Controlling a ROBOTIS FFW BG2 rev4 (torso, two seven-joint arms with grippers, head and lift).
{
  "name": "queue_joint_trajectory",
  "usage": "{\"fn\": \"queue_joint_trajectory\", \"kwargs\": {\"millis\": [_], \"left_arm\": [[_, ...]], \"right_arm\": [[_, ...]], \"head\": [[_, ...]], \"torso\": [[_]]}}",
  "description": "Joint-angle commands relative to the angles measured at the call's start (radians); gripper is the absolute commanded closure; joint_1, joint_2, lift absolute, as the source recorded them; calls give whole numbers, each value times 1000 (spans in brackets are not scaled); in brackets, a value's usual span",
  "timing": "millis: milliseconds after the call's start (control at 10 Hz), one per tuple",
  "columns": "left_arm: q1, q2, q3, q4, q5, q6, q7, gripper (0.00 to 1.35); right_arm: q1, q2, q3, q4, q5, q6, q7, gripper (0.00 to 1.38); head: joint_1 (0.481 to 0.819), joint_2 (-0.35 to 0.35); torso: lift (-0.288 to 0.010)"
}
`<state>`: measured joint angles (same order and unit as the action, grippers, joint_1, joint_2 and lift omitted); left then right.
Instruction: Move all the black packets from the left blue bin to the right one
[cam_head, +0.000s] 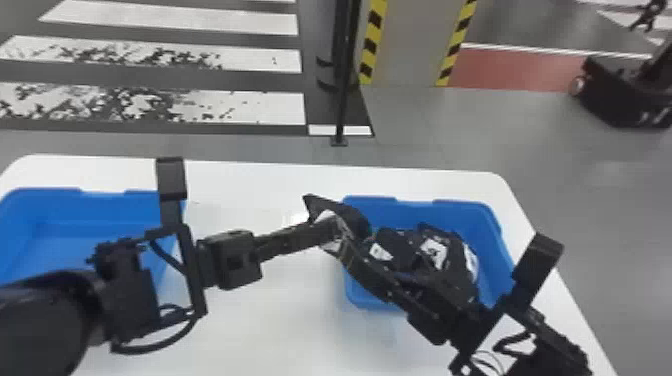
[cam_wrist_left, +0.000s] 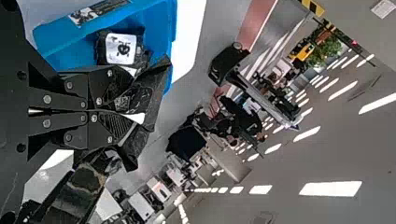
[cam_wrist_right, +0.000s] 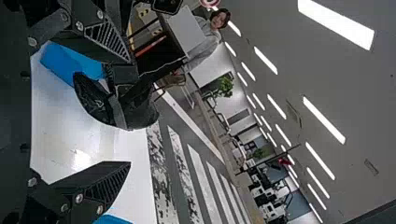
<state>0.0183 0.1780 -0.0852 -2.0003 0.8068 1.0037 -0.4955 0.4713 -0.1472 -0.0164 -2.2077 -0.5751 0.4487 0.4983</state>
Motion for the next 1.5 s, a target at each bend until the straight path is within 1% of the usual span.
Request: {"fn": "queue_joint_trajectory", "kwargs": {"millis": [0, 100, 200, 300, 500, 600, 700, 800, 900, 1000, 1100, 1200, 1400], "left_arm": [[-4, -2, -6, -1, 5, -5, 0, 1202], [-4, -2, -6, -1, 13, -5, 0, 1202], [-4, -2, -8, 1, 13, -10, 0, 1202], [-4, -2, -6, -1, 13, -12, 0, 1202], [4, -3, 7, 1, 19, -22, 8, 1196], [16, -9, 21, -1, 37, -24, 20, 943], [33, -14, 45, -4, 43, -32, 25, 461], [63, -17, 75, -28, 41, -34, 25, 70], [99, -20, 107, -63, 43, -47, 25, 90], [144, -26, 133, -102, 41, -71, 25, 170], [183, -34, 151, -139, 41, -83, 25, 194], [227, -46, 175, -171, 49, -86, 25, 194], [315, -78, 243, -242, 51, -88, 25, 196]], "right_arm": [[-3, 3, 2, 15, -1, 5, -9, 627], [-3, 3, 2, 15, -5, 8, -18, 865], [-3, 6, -4, 12, -5, -5, -24, 1142], [2, 8, -4, 12, -5, -22, -30, 1276], [10, 12, -4, 12, -13, -39, -29, 1273], [10, 12, -4, 12, -13, -39, -29, 1273], [10, 12, -4, 12, -11, -39, -29, 1273], [5, 14, -14, 17, -3, -39, -29, 1273], [-10, 15, -31, 39, 5, -39, -32, 1273], [-39, 15, -55, 79, 23, -39, -35, 1273], [-79, 15, -91, 135, 55, -39, -40, 1273], [-120, 14, -123, 196, 91, -39, -44, 1273], [-177, 14, -183, 275, 158, -39, -69, 1273]], "head": [[695, -132], [695, -134], [695, -137], [695, -142], [695, -145], [695, -143], [695, -137], [695, -129], [695, -119], [695, -116], [695, -115], [695, -127], [695, -174]], "torso": [[-150], [-150], [-150], [-150], [-150], [-150], [-150], [-150], [-150], [-150], [-150], [-150], [-150]]}}
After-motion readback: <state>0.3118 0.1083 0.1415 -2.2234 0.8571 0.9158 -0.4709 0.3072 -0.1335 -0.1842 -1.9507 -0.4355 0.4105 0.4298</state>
